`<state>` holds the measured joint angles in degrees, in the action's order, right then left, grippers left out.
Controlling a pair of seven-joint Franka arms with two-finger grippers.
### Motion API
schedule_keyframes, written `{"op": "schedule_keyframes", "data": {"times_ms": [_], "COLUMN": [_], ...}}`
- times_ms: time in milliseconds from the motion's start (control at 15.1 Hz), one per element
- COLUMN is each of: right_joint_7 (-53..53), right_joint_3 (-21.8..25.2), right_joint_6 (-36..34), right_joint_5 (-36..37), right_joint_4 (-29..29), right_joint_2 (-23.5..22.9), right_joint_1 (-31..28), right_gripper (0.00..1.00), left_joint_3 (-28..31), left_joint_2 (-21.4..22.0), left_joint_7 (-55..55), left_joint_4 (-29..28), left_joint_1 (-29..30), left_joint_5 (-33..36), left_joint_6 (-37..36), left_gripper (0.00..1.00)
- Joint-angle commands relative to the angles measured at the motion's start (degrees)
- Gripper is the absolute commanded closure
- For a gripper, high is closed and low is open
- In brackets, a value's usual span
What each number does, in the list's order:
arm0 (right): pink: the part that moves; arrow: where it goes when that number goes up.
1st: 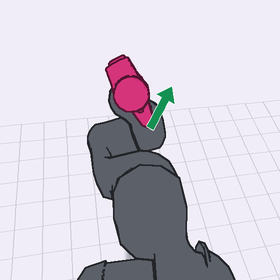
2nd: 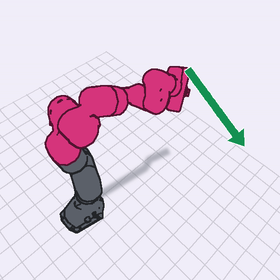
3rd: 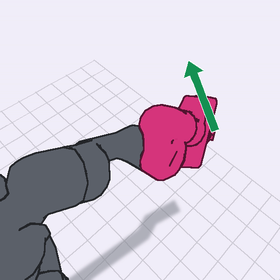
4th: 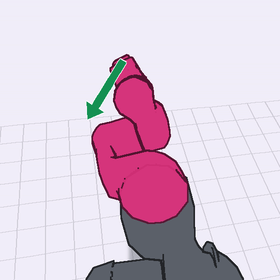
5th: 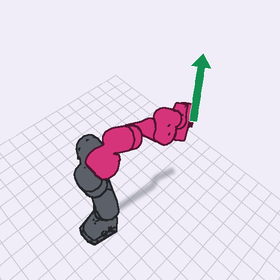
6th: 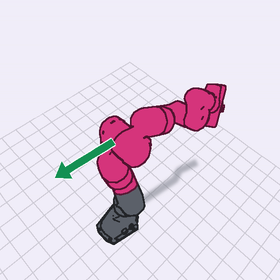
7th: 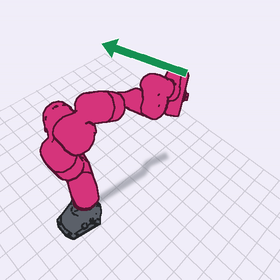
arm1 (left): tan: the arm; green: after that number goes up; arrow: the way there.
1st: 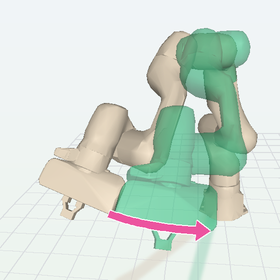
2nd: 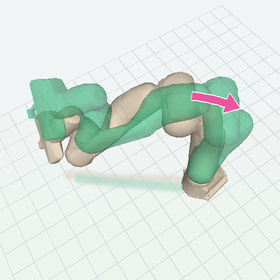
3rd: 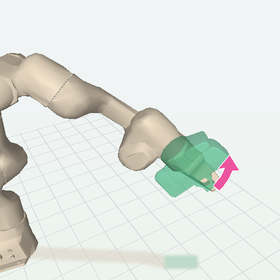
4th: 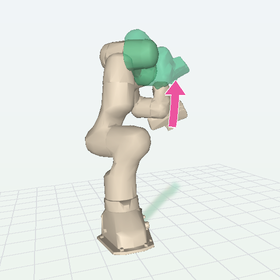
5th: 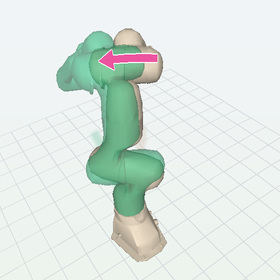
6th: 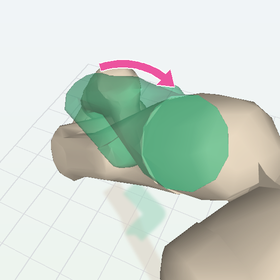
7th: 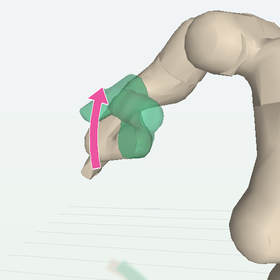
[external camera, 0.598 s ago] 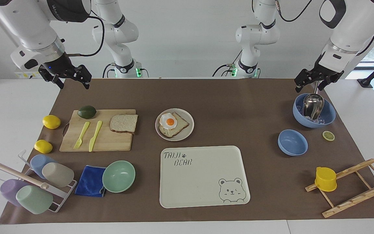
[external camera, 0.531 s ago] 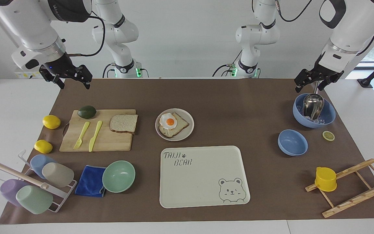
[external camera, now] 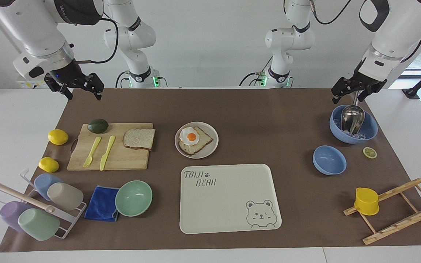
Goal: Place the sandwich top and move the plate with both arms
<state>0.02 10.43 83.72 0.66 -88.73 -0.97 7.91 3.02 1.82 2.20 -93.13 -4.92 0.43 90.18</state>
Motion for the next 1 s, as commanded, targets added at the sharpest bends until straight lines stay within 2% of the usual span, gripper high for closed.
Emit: {"op": "schedule_keyframes", "data": {"times_ms": [0,199,332,398,531,730,929], "right_joint_7": [-0.9,2.9,3.7,1.4,-7.0,-15.0,-26.1], "right_joint_3": [-0.1,-0.7,-1.0,-1.1,-2.2,-3.2,-3.8], "right_joint_6": [1.4,0.0,5.9,6.5,7.3,9.0,9.9], "right_joint_5": [-1.0,-0.6,0.3,3.0,8.4,13.2,18.0], "right_joint_4": [-1.8,-2.5,-6.3,-7.1,-7.1,-6.7,-6.3], "right_joint_2": [0.9,1.6,2.3,1.8,-2.3,-9.3,-16.5], "right_joint_1": [-0.3,1.1,2.9,5.3,9.8,13.7,21.1], "right_gripper": [0.0,0.0,0.0,0.0,0.0,0.0,0.0], "left_joint_3": [0.1,0.2,0.2,0.2,0.2,0.2,0.2], "left_joint_2": [0.6,0.6,0.6,0.6,0.6,0.7,0.8], "left_joint_7": [-0.2,-0.1,-0.3,-0.4,-0.4,0.0,0.0], "left_joint_4": [0.3,0.2,0.2,0.2,0.2,0.1,0.1], "left_joint_1": [-0.4,-0.4,-0.3,0.1,0.1,-0.4,-0.4], "left_joint_5": [0.6,0.6,0.6,0.6,0.6,0.6,0.6], "left_joint_6": [-0.7,-0.7,-0.7,-0.7,-0.8,-1.0,-1.0], "left_gripper": [0.0,0.0,0.0,0.0,0.0,0.0,0.0]}}
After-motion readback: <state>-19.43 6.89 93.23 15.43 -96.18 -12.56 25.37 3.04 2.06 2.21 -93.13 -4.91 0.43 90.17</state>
